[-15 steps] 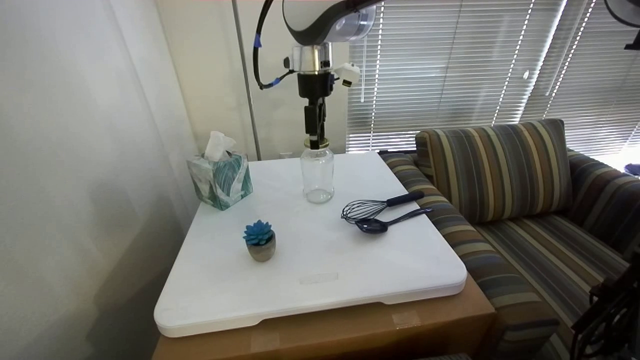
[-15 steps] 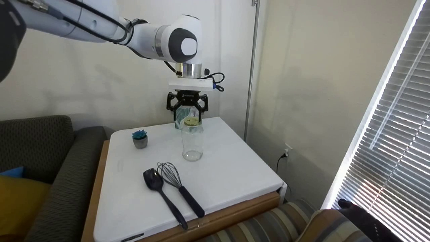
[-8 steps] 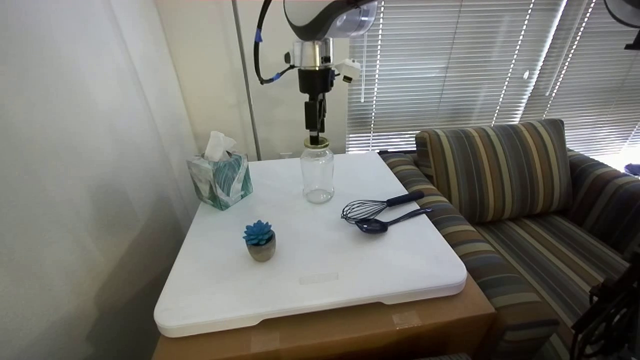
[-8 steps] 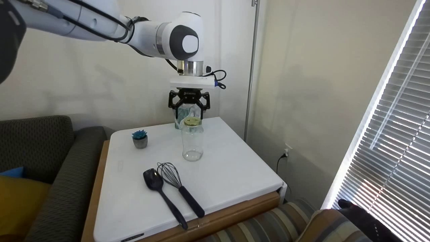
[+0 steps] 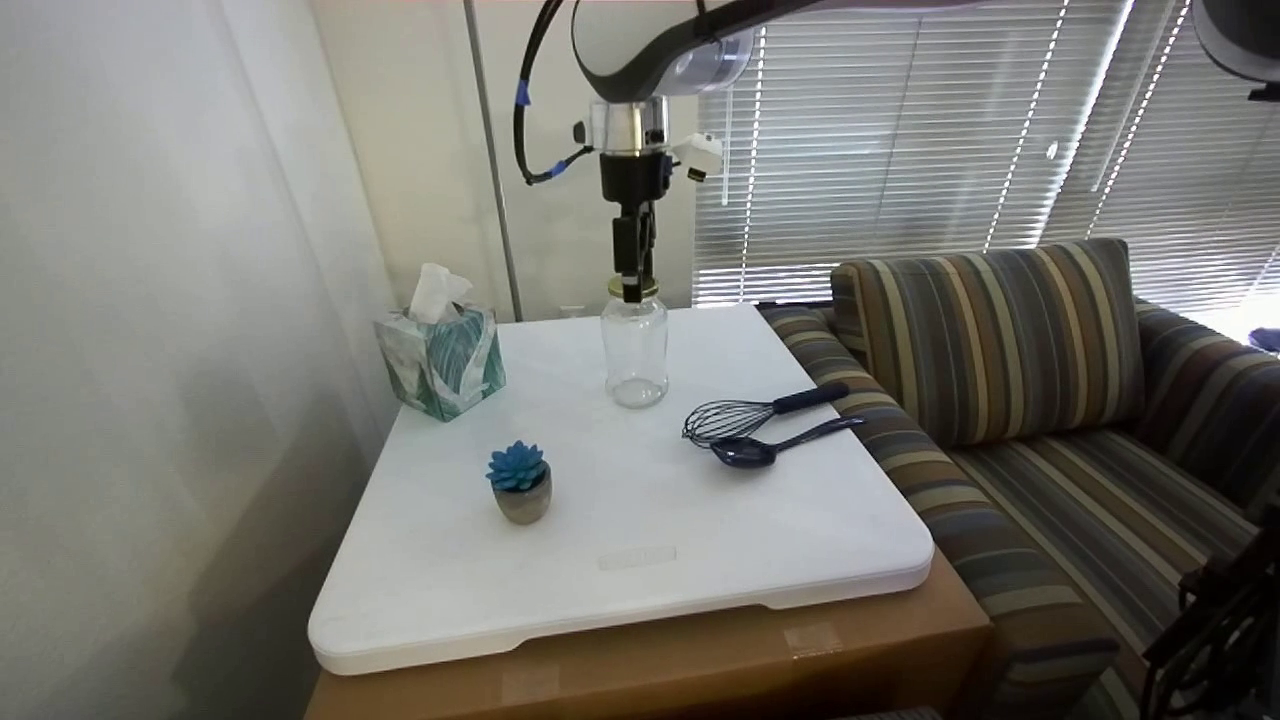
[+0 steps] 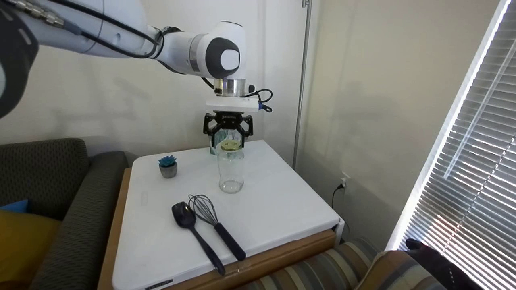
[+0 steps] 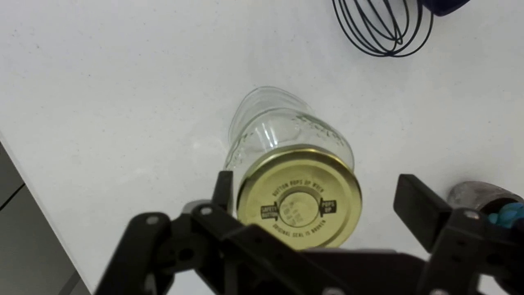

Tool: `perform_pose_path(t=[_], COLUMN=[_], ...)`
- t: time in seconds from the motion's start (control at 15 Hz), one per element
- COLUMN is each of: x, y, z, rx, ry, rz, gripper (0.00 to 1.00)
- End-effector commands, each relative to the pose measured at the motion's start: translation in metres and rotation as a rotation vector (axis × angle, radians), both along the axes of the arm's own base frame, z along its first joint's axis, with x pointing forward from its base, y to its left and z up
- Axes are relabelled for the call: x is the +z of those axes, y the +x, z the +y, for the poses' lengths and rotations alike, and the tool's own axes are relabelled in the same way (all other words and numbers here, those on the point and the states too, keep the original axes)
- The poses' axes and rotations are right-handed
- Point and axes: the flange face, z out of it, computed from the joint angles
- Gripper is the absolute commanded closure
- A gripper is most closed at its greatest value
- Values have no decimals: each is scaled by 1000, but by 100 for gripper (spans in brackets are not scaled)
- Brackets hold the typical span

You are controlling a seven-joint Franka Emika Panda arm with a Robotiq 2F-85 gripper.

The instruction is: Take the lid off the bottle

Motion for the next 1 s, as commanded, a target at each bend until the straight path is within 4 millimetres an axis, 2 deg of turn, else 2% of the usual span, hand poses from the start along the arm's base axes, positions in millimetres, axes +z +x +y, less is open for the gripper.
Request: perform_pose_path(t=[0.0,0.27,0.53,0.93], x=[-5,-5,2,9], y=[2,2,3,3], z=[-4,-4,-4,-1], rx=[9,9,10,14], ry=[9,8,4,-8], rz=[-6,-8,-15,-17], gripper=[0,0,30,45])
